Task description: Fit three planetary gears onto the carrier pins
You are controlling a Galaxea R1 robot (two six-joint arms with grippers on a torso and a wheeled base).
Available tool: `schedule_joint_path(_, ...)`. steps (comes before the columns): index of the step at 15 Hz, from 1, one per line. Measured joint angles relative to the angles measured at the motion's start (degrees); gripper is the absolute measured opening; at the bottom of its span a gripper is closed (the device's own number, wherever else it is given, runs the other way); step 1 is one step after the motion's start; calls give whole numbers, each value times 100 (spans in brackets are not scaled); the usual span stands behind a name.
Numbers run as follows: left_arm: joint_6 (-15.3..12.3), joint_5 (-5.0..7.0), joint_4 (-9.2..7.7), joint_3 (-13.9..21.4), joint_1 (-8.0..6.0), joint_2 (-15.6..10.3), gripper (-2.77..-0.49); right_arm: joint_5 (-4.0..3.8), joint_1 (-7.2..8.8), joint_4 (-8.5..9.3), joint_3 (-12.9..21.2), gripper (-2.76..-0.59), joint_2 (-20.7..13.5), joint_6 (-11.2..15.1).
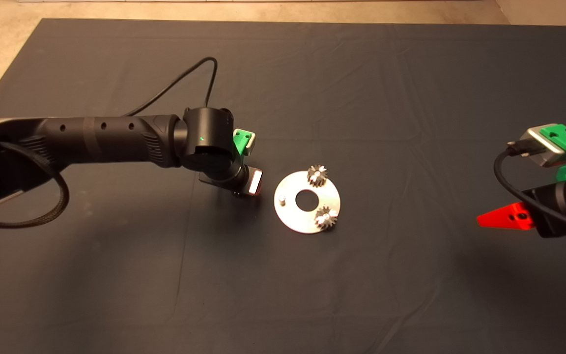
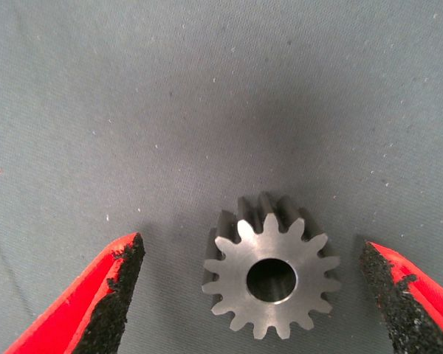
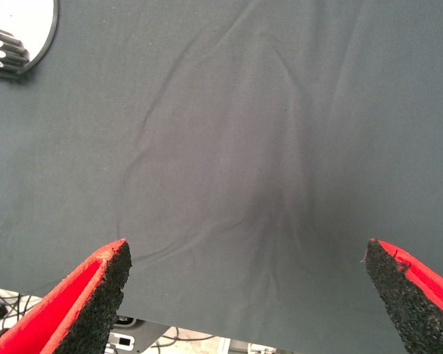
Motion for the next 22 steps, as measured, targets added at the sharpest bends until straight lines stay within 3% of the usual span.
schedule_joint_path(15,5,-2,94,-5,0,2,-177,-2,0,4,5,-100,0,-6)
schedule_joint_path(22,3,-48,105,11,82,2,-216,-2,6,9,5,-100,-46,-34)
